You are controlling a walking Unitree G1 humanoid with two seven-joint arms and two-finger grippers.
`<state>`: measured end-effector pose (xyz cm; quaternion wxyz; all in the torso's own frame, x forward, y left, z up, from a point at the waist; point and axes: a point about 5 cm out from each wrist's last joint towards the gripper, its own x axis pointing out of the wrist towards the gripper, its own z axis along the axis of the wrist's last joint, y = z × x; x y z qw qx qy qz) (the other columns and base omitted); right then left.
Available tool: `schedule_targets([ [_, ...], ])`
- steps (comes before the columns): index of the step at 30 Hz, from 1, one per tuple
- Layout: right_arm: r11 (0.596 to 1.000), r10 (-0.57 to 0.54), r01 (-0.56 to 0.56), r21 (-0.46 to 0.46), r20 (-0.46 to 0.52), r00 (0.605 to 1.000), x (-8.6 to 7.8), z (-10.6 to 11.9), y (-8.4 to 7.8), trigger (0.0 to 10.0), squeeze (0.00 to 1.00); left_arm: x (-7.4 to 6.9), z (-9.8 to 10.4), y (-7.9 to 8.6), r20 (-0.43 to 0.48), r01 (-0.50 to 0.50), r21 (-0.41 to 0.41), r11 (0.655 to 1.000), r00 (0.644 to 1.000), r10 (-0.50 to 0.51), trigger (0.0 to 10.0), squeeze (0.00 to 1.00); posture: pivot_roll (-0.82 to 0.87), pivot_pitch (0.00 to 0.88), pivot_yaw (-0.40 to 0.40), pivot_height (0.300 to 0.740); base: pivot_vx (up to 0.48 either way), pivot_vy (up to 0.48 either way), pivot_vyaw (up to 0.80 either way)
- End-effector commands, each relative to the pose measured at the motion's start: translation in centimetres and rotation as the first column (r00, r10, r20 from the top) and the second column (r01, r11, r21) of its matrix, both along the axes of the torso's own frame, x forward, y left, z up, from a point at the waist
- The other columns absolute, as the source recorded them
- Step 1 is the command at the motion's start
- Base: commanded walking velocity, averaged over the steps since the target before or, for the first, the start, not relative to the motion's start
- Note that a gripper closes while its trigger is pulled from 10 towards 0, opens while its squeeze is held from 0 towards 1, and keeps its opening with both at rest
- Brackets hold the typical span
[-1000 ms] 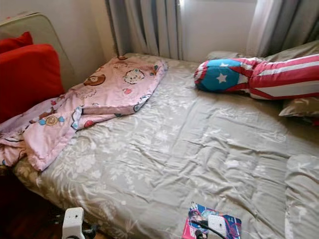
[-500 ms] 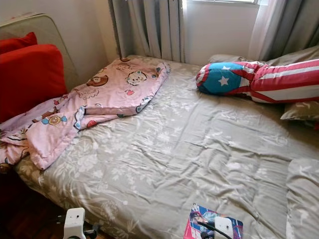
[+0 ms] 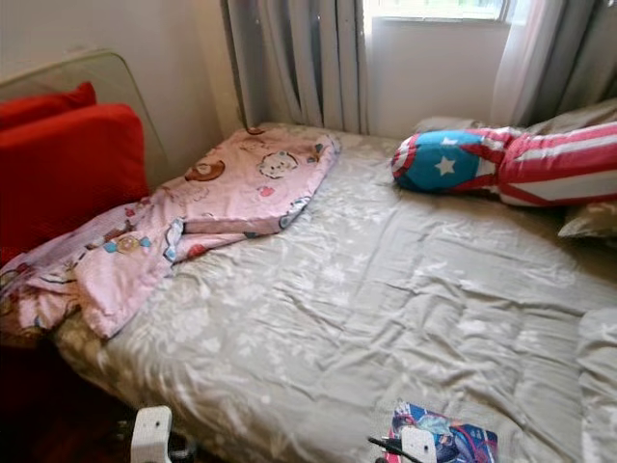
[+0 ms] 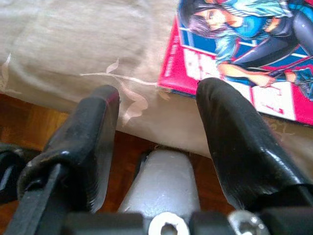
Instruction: Clean up the room
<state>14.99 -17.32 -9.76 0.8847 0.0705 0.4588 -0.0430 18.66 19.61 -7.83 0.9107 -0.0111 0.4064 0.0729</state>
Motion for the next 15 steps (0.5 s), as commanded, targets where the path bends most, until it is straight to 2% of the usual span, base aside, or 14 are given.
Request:
schedule_targets([
  [1, 0.999, 0.023, -0.023, 0.024, 0.016, 1.0, 0.58, 0.13, 1.64, 10.0, 0.0, -0.32, -0.01, 1.16, -0.019, -0.011, 0.029, 1.0, 1.0, 0.011, 10.0, 0.0, 0.01, 0.0, 0.004, 0.74, 0.0, 0.379, 0.0],
  [8, 0.999, 0.036, -0.037, 0.026, 0.013, 0.999, 0.74, 0.14, 2.41, 10.0, 0.0, -0.38, -0.04, 1.16, -0.021, -0.013, 0.029, 0.999, 1.0, 0.014, 10.0, 0.0, 0.01, 0.0, 0.003, 0.74, 0.0, 0.378, 0.0],
  [15, 0.999, 0.043, -0.043, 0.021, 0.006, 0.999, 0.82, 0.16, 2.01, 10.0, 0.0, -0.4, -0.05, 1.17, -0.022, -0.014, 0.029, 0.999, 1.0, 0.015, 10.0, 0.0, 0.01, 0.0, 0.002, 0.74, 0.0, 0.377, 0.0],
])
